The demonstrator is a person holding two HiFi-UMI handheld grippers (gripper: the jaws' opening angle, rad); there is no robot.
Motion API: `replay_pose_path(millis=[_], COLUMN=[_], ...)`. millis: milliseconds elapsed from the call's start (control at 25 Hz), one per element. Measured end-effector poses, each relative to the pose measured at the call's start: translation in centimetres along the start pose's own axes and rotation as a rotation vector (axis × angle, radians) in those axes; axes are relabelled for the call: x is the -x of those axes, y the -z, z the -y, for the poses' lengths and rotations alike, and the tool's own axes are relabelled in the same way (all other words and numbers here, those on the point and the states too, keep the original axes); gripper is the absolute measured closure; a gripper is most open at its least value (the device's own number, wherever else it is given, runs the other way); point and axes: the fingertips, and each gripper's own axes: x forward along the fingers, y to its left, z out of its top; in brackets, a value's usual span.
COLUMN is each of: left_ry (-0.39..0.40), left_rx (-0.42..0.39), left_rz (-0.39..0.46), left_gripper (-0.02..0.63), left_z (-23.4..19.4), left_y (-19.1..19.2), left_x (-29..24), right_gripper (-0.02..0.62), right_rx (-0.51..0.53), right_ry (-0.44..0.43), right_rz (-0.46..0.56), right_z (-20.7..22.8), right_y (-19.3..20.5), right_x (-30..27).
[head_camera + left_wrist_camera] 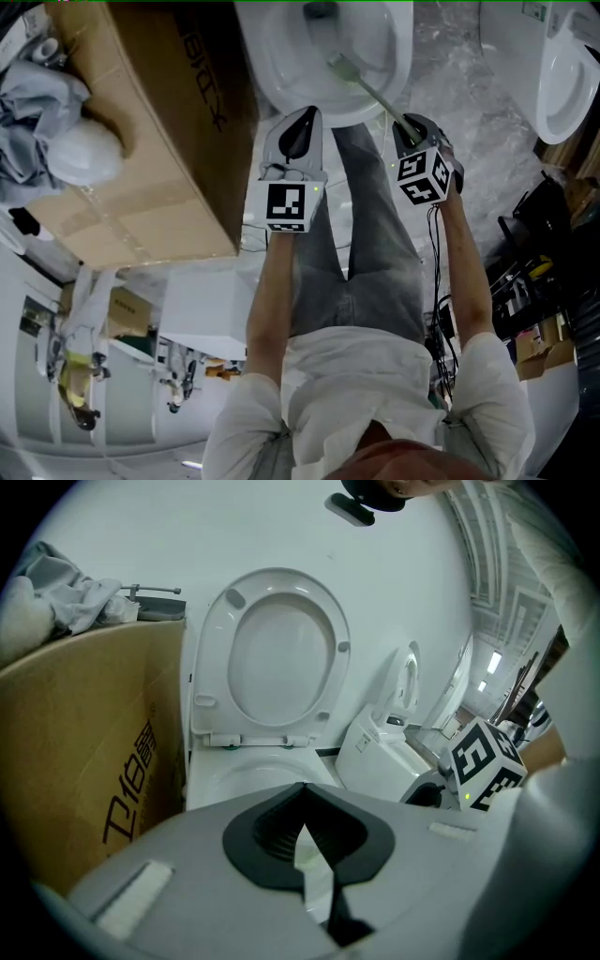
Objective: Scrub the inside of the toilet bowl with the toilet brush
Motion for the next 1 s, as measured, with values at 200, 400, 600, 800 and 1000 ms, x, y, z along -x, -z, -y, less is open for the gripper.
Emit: replay_pose_path(millis=[200,400,600,800,1000], left_ry=[-0.012,-0.022,-0.031,-0.037,-0.043], left_rx=[0.010,0.018,0.022,0.032,0.039], left_rz=[0.000,0.004,0.008,0.011,0.009], left_gripper=[0.589,0.589,0.589,0.589,0.589], left_z=[-0.2,-0.2,-0.2,-0.1,-0.2], left_y=[-0.2,-0.7,-1.2,-1.5,-1.7], left_x=[-0.5,-1.0,-1.6,-2.0,-2.4], right_gripper=[0.500,0.500,0.501,0.500,0.500], right_rx=[0.027,0.054,0.088,0.107,0.119], right_ry=[0.010,0.030,0.051,0.067,0.085], right_rz=[-0.004,-0.007,-0.013,-0.014,-0.009], right_z=[1.5,3.4,5.4,7.2,8.8], right_y=[-0.4,-0.8,-1.3,-2.0,-2.9], right_x=[0.0,-0.1,-0.2,-0.5,-0.8])
